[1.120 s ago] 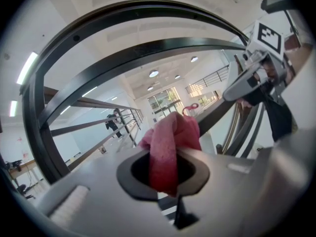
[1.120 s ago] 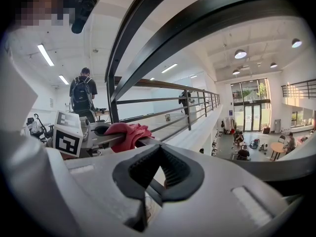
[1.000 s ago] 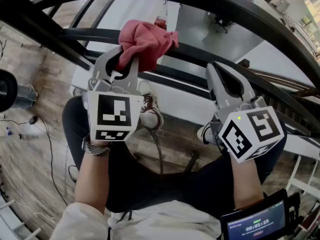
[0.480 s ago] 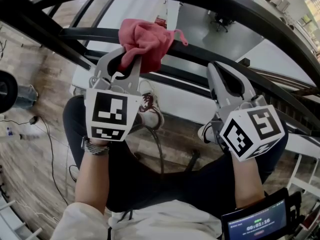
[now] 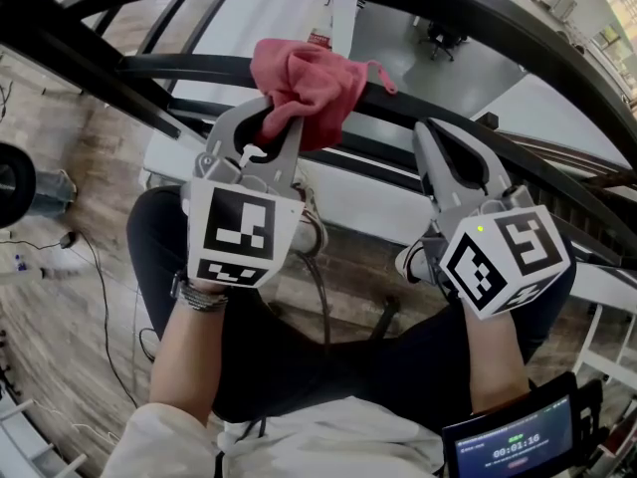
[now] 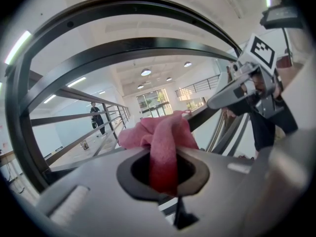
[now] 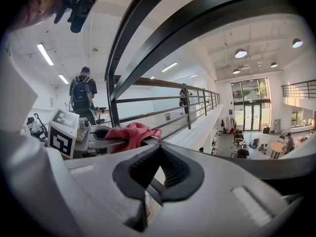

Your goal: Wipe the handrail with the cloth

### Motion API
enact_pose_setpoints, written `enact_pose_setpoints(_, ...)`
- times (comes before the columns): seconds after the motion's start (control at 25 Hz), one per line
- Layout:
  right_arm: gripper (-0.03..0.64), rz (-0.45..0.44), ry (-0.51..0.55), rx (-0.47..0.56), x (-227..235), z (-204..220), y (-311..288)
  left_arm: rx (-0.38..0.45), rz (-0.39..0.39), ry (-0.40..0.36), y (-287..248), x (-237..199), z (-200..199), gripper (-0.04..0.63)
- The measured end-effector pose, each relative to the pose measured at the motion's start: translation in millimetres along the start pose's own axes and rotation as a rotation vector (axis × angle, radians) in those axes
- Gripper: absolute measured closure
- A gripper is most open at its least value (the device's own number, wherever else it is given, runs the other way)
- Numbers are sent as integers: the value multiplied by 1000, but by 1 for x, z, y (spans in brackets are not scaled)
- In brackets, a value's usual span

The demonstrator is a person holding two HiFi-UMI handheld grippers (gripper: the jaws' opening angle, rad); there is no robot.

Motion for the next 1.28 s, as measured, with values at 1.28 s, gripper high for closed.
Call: enact_pose_setpoints(1.28,615,4,8,-6,2,3,0,0,74,-20,-9,29,-19,566)
Point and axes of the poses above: the fingertips, and each gripper's own axes: y backward along the fingers, x to its right, z out of its underside, the point moved 2 cm from there along y, backward along the fingers, and after that the axes turned 1 degree about -y, right-handed, at the moved point
